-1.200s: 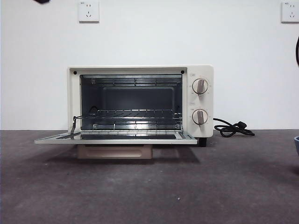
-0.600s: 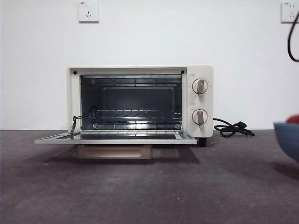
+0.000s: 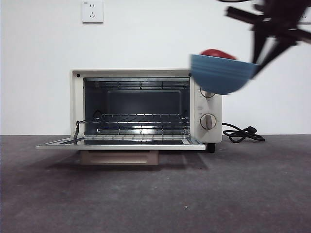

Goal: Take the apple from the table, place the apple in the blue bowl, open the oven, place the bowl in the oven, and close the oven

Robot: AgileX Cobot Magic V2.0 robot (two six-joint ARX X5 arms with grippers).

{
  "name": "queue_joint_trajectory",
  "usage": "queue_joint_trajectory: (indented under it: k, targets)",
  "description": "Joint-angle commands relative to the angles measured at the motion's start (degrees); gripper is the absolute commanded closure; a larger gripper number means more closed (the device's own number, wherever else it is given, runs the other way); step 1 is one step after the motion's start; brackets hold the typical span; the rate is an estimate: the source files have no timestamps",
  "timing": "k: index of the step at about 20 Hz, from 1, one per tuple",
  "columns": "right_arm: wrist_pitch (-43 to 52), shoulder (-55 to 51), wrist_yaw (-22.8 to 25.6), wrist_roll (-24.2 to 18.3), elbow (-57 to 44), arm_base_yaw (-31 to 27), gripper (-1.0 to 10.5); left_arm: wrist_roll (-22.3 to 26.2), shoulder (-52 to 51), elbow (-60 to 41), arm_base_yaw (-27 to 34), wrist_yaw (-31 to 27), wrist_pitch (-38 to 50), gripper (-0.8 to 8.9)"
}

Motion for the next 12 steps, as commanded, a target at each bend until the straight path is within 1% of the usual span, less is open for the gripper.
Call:
queue_joint_trajectory:
  k: [1, 4, 8, 12]
  targets:
    - [-1.1, 6.5, -0.4, 1.1, 7.3, 3.4, 9.6, -0.5, -1.6, -0.3, -0.2, 0.2, -0.9, 8.19]
    - [-2.1, 14.6, -0.4, 2.6, 16.0, 6.9, 9.6, -1.4, -4.0, -0.3, -0.2, 0.2, -1.3, 8.19]
    - [-5.2, 24.0, -0.9, 4.3, 26.3, 9.5, 9.6, -2.0, -6.5, -0.3, -0.2, 0.1, -2.6, 8.19]
    - [-5.4, 29.6, -0.5, 8.6, 31.9, 10.2, 9.6, -2.0, -8.2, -0.3, -0.2, 0.0, -3.6, 8.19]
